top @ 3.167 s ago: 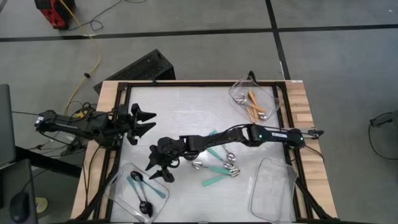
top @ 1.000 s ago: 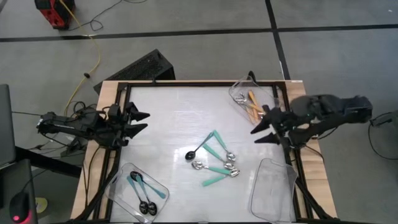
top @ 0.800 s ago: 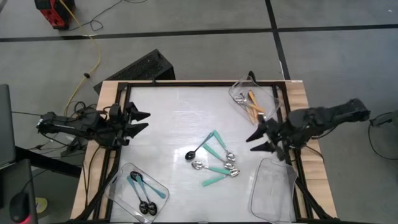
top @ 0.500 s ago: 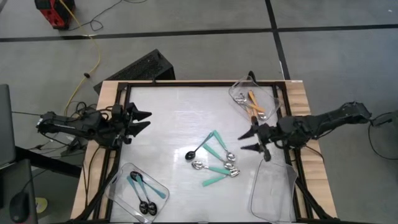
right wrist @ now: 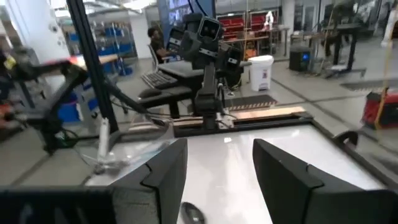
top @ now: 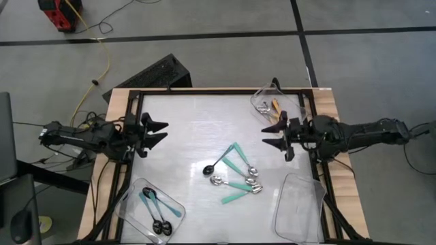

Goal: Sort silverware by color (type)
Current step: Put the green spoon into the bottom right transparent bin

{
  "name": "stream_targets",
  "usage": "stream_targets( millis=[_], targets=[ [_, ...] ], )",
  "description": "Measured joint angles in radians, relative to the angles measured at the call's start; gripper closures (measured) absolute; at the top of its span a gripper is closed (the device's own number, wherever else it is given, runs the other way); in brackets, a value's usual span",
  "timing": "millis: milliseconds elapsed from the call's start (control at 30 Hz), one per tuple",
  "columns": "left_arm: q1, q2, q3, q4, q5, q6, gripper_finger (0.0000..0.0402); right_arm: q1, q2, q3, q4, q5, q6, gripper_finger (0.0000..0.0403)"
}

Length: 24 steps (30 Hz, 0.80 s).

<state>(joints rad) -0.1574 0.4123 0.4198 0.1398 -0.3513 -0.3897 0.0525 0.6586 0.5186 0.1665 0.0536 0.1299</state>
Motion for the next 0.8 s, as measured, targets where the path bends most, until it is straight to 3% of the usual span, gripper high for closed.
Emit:
stream_targets(
  millis=[267, 533, 800],
  targets=[
    [0.000, 0.000, 0.000, 0.000, 0.036, 0.000, 0.0176, 0.013, -0.062, 0.000, -0.055, -0.110, 0.003, 0.0196],
    [0.000, 0.000, 0.000, -0.042, 0.031, 0.005, 0.0176, 0.028, -0.239, 0.000, -0.288, 0.019, 0.098, 0.0196],
    [0.000, 0.014, 0.000, -0.129, 0.028, 0.002, 0.0176, 0.083, -0.212, 0.000, -0.444, 0.166, 0.221, 0.0196]
  ],
)
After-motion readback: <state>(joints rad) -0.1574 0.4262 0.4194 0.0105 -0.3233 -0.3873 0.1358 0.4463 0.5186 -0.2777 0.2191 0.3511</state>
